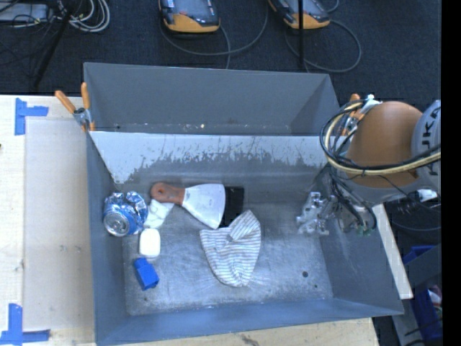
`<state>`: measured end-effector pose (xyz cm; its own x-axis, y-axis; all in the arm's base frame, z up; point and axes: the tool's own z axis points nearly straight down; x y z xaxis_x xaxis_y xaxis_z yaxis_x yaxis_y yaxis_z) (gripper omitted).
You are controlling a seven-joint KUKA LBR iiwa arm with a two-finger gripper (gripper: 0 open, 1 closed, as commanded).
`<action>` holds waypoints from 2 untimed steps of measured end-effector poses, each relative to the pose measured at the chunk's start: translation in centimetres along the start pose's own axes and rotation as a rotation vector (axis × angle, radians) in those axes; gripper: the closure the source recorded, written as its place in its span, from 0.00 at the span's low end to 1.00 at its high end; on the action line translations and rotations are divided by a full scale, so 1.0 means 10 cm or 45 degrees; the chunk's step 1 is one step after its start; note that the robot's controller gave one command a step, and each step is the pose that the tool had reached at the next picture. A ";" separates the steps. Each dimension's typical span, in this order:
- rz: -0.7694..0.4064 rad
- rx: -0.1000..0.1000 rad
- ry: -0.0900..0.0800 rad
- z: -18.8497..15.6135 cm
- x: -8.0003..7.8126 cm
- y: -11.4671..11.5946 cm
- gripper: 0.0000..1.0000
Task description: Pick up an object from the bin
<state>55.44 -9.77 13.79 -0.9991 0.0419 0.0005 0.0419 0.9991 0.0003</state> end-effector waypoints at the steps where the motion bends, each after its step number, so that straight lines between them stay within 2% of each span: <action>1: -0.075 0.000 0.008 0.01 0.21 0.12 1.00; 2: -0.245 0.000 -0.006 -0.06 0.25 0.38 1.00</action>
Offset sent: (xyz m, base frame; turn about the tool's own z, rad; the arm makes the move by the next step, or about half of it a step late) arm -0.0625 0.0659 0.0143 -0.3049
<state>53.08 -5.84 14.35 -0.9886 -0.1503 -0.0039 -0.1503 0.9886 -0.0004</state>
